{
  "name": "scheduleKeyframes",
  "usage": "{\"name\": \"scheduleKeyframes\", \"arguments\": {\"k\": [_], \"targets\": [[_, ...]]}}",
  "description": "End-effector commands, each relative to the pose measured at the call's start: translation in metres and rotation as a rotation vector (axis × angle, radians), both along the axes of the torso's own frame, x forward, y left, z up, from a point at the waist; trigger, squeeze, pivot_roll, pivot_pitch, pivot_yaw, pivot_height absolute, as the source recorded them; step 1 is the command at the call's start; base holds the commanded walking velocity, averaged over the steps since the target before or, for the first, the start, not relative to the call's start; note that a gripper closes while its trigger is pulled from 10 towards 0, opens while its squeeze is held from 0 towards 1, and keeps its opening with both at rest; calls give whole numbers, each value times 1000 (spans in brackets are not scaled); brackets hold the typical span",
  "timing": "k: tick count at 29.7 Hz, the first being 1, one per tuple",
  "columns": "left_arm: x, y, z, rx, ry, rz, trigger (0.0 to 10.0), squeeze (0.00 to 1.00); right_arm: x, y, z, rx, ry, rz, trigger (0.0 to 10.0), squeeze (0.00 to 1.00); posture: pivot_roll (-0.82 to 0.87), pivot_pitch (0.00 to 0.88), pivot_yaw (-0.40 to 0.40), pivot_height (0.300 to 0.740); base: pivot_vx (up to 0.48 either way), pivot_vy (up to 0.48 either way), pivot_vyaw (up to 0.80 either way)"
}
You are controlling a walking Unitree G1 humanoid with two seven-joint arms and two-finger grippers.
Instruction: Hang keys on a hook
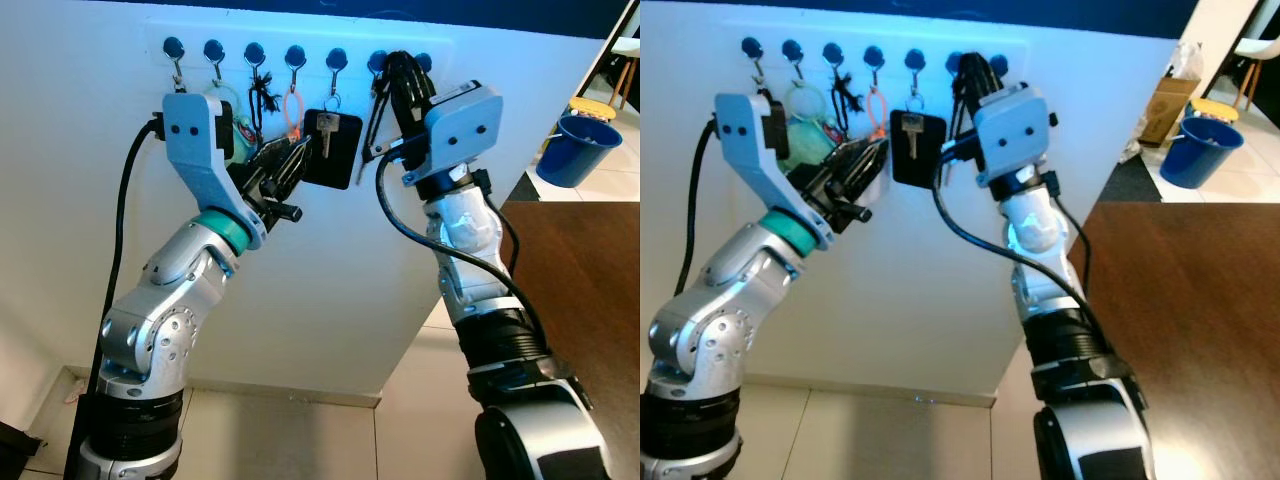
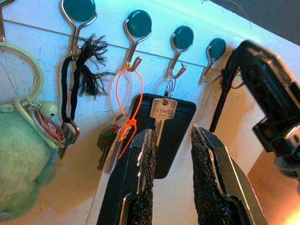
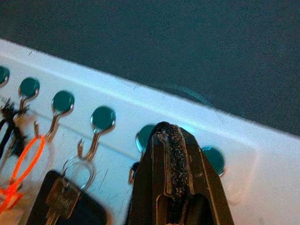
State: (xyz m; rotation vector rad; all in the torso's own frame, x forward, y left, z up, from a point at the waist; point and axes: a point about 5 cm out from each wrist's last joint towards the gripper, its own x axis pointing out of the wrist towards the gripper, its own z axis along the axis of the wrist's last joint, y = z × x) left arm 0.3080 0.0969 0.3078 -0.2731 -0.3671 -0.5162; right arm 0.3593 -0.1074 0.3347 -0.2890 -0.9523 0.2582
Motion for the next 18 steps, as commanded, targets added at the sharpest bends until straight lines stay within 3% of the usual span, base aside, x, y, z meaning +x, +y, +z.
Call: {"name": "scheduleKeyframes", "arguments": {"k": [1,18], "targets": [[-1,-2,2,1,-5,-15,10000,0,2,5,-2,4,24,29,10000,0,106,130,77,740,0,0,0],[-2,-4,3,-6,-4,-19,10000,0,1,23,10,-2,-13,104,10000,0,109,134,72,740,0,0,0]]}}
